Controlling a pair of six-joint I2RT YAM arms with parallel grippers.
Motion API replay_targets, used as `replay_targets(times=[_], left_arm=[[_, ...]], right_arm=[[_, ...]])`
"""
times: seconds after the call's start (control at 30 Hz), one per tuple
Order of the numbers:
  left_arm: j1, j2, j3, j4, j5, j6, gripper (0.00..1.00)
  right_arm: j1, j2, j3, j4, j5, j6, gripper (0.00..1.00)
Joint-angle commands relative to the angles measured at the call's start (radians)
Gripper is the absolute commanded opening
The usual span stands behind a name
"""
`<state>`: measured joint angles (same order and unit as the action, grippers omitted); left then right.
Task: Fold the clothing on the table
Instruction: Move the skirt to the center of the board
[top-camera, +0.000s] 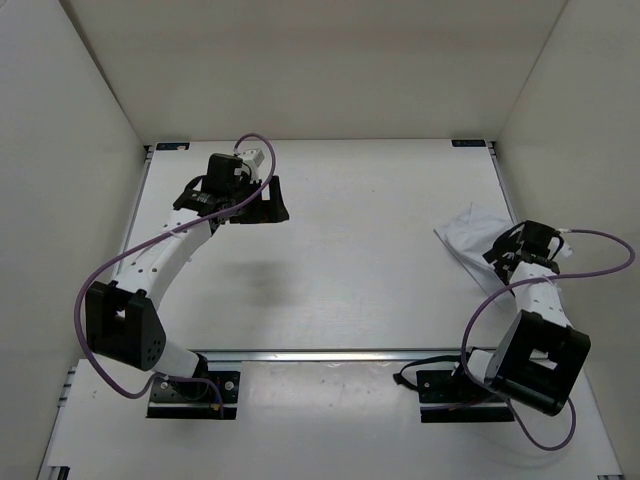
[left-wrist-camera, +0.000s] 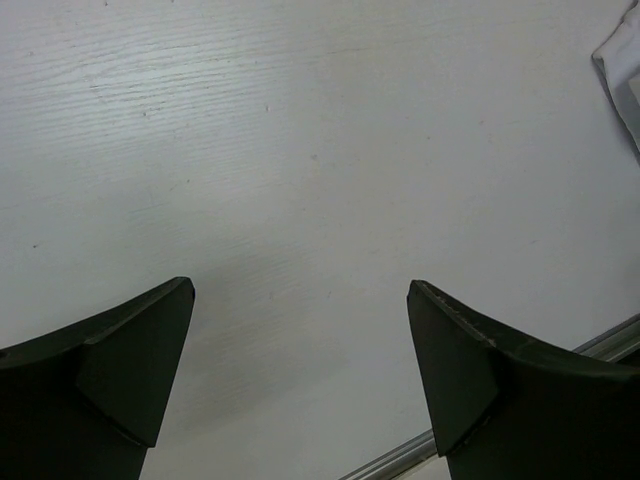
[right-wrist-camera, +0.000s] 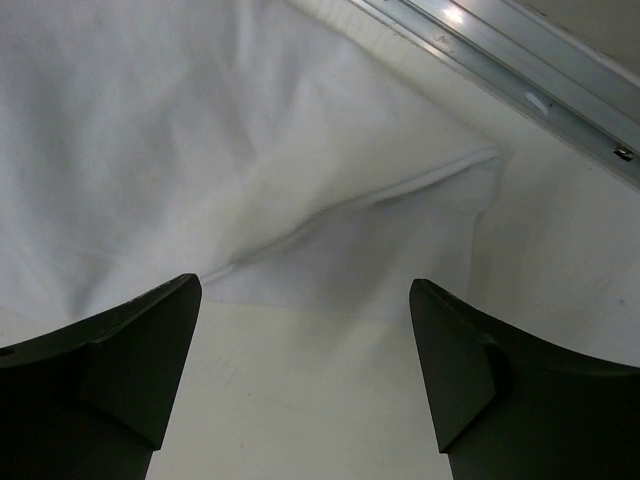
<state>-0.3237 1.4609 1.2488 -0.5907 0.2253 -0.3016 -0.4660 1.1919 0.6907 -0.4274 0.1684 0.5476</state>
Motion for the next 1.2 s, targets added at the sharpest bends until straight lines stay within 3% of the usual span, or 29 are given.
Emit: replay_targets(times=[0.0,0.23,0.4,0.53,0.7,0.97,1.17], left_arm=[[0.008,-0.007,-0.012,0.035,0.026,-0.005,0.99],[0.015,-0.004,-0.012,0.028,0.026,-0.004,0.98],[0.015,0.007,-0.003,0.025,0.034,0.004,0.99],[0.024,0.004,0.000,0.025,0.035,-0.002,0.98],[0.018,0.000,-0.020,0.026,0.036,0.010,0.99],[0.028,-0.028,-0.034,0.043,0.049,-0.010,0.98],[0.026,-0.033,0.006,0.055,0.052,-0.004,0.98]], right_arm=[[0.041,0.041,0.012,0.091,0.066,0.049,0.82],[0.040,0.107,0.020,0.136,0.099,0.057,0.65],[0.049,0.126,0.019,0.193,0.128,0.035,0.41],[0.055,0.161,0.041,0.203,0.121,0.044,0.28],[0.087,0.222,0.079,0.208,0.135,0.031,0.00],[0.202,0.264,0.188,0.159,0.160,-0.008,0.00],[0.294,0.322,0.583,0.099,-0.078,-0.173,0.00]])
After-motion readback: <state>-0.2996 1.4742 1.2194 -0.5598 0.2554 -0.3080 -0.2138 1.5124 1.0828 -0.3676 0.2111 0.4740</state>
